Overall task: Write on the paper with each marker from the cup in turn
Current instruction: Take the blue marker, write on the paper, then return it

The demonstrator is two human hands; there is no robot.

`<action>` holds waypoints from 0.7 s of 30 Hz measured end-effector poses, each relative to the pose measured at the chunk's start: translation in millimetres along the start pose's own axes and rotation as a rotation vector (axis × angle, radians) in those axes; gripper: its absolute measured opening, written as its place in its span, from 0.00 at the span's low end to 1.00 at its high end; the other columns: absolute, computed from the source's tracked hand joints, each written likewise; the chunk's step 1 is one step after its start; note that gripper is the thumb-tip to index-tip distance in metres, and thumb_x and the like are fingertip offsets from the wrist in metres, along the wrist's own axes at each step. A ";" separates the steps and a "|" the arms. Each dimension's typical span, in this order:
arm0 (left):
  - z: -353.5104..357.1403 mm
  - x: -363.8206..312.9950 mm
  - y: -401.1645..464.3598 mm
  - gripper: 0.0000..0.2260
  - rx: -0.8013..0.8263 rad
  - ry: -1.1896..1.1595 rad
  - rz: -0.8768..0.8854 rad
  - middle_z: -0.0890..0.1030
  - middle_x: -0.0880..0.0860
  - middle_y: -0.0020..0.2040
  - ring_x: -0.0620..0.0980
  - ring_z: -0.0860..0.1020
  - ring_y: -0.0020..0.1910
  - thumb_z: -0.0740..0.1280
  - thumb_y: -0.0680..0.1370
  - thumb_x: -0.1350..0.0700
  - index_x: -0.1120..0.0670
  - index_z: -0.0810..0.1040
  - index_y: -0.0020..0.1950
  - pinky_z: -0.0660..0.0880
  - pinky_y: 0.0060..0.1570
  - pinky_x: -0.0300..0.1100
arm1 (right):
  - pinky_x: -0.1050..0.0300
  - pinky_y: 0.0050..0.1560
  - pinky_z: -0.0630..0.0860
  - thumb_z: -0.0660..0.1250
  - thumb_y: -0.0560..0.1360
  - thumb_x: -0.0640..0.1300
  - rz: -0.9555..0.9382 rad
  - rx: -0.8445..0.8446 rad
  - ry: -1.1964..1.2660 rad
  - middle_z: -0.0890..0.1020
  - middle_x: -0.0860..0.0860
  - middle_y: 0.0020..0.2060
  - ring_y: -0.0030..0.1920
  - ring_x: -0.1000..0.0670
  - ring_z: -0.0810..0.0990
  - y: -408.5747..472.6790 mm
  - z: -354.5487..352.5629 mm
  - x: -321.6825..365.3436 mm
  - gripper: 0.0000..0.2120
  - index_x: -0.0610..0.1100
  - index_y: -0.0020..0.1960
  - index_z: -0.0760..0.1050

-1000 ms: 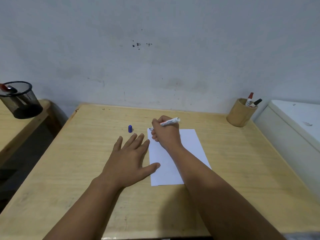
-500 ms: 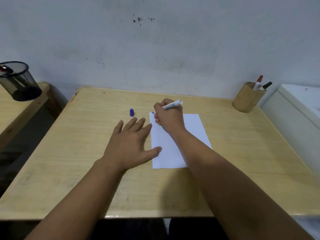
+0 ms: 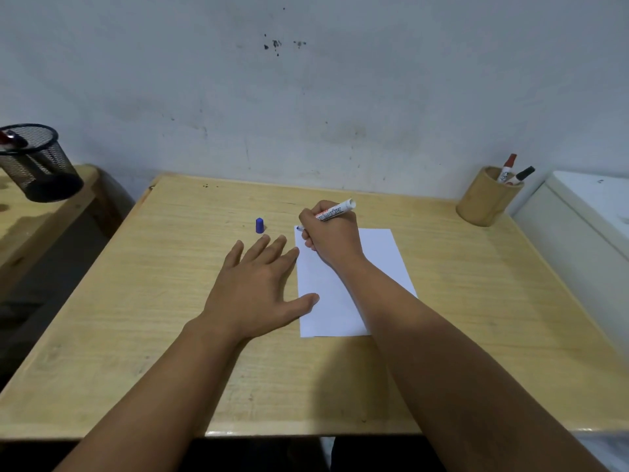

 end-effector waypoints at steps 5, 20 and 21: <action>-1.0 0.5 -0.3 0.42 0.003 0.006 -0.002 0.56 0.47 0.85 0.49 0.50 0.84 0.53 0.73 0.23 0.42 0.59 0.83 0.47 0.82 0.59 | 0.42 0.42 0.87 0.70 0.72 0.50 -0.016 0.003 -0.048 0.88 0.44 0.33 0.30 0.47 0.85 2.9 1.3 -2.3 0.11 0.48 0.32 0.78; 0.6 0.9 0.5 0.42 0.001 0.018 0.002 0.56 0.47 0.85 0.49 0.50 0.84 0.52 0.73 0.22 0.42 0.60 0.83 0.47 0.82 0.60 | 0.41 0.42 0.87 0.71 0.72 0.51 -0.031 0.015 -0.067 0.87 0.45 0.32 0.30 0.48 0.85 5.5 2.2 -3.3 0.11 0.47 0.34 0.79; 1.1 0.7 0.4 0.42 -0.002 0.011 0.006 0.56 0.47 0.85 0.49 0.50 0.84 0.53 0.73 0.22 0.42 0.60 0.83 0.47 0.82 0.60 | 0.42 0.42 0.87 0.70 0.71 0.50 -0.025 0.018 -0.060 0.87 0.45 0.32 0.30 0.47 0.85 5.8 2.3 -3.1 0.11 0.48 0.33 0.79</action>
Point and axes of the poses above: each hand's wrist, its own y-axis towards the middle knuckle, its own z-axis out of the palm, x = y × z, the point moved 1 cm from there along y, towards the middle knuckle
